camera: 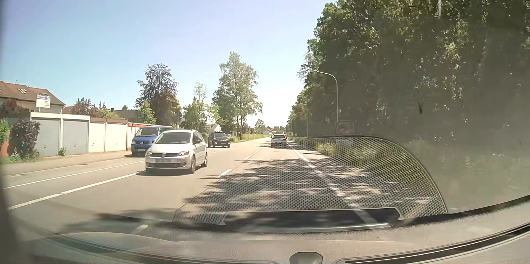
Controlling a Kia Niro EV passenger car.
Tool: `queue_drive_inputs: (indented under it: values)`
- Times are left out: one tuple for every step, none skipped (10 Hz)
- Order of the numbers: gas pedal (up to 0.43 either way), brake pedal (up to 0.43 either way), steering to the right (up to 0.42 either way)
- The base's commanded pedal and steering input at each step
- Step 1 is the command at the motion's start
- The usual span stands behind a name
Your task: Follow the waypoints while adhering to traffic rules and regulations
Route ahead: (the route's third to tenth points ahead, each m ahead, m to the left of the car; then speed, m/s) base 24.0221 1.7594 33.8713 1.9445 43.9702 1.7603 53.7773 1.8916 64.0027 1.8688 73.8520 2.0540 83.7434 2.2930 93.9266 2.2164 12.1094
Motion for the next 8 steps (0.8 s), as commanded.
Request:
queue_drive_inputs:
  values:
    - [0.059,0.030,-0.002]
    - [0.059,0.030,-0.002]
    - [0.059,0.030,-0.001]
    - [0.059,0.030,-0.002]
    - [0.059,0.030,-0.001]
    - [0.059,0.030,-0.001]
    - [0.059,0.030,-0.002]
    - [0.059,0.030,-0.002]
